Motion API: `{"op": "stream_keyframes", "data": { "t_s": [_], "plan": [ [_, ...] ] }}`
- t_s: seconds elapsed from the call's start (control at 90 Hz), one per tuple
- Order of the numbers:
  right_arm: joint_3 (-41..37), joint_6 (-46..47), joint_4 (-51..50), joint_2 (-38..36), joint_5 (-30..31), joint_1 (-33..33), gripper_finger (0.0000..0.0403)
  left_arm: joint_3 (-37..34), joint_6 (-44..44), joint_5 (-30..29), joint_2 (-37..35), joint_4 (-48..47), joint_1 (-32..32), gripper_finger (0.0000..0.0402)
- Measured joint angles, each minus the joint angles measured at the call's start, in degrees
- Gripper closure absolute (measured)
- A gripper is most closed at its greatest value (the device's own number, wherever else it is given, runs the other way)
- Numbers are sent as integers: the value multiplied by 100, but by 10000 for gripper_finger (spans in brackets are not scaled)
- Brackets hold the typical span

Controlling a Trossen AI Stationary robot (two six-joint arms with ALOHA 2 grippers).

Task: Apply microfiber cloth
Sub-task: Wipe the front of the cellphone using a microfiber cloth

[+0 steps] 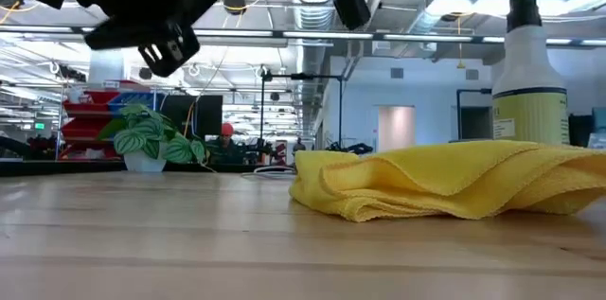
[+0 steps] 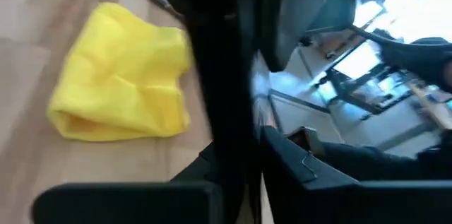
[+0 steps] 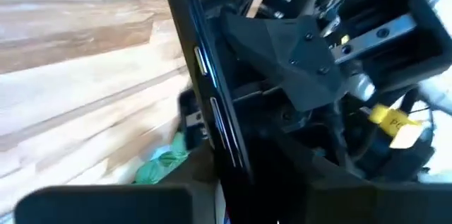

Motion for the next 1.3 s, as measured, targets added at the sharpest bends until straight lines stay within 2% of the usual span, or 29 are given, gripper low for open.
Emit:
{"op": "stream_keyframes", "data": {
  "t_s": [0.067,0.122,0.267,0.344,0.511,0.611,0.711,0.778,0.844,0.9,0.989,1.056,1.144,1.3],
  "plan": [
    [0,578,-139,5,48,13,347,4,161,-58,-62,-195,28,301],
    [0,1002,-344,7,106,15,368,12,265,-72,-171,-443,85,270],
    [-23,2367,-1159,11,216,2,387,-5,708,-176,-575,-1501,287,205],
    [-35,3147,-1527,21,237,-21,387,-7,901,-244,-900,-2001,367,187],
    [55,5032,-2592,-11,112,-209,387,-9,1487,-1032,-1498,-2630,337,179],
    [357,6234,-3223,-11,-616,-490,387,-4,2067,-1392,-1598,-2256,142,179],
    [762,7379,-3655,-20,-1844,-888,387,-4,2563,-1682,-1420,-1823,-77,178],
    [965,7939,-3783,-13,-2453,-1119,387,2,2693,-1761,-1163,-1504,-135,178],
    [1112,8231,-3871,-7,-2785,-1291,382,0,2682,-1834,-876,-1293,-147,178],
    [1160,8347,-3918,-7,-2789,-1357,379,8,2580,-2032,-606,-1101,-127,178],
    [1180,8446,-4023,0,-2802,-1413,380,127,2367,-2444,-263,-1331,-105,178],
    [1182,8554,-4160,2,-2828,-1420,386,306,2319,-2504,-55,-1373,-82,178],
    [1185,8666,-4339,2,-2845,-1417,386,642,2277,-2380,190,-1564,-18,178],
    [1185,8714,-4370,7,-2879,-1391,386,1317,2255,-1794,834,-2070,251,178]
  ]
}}
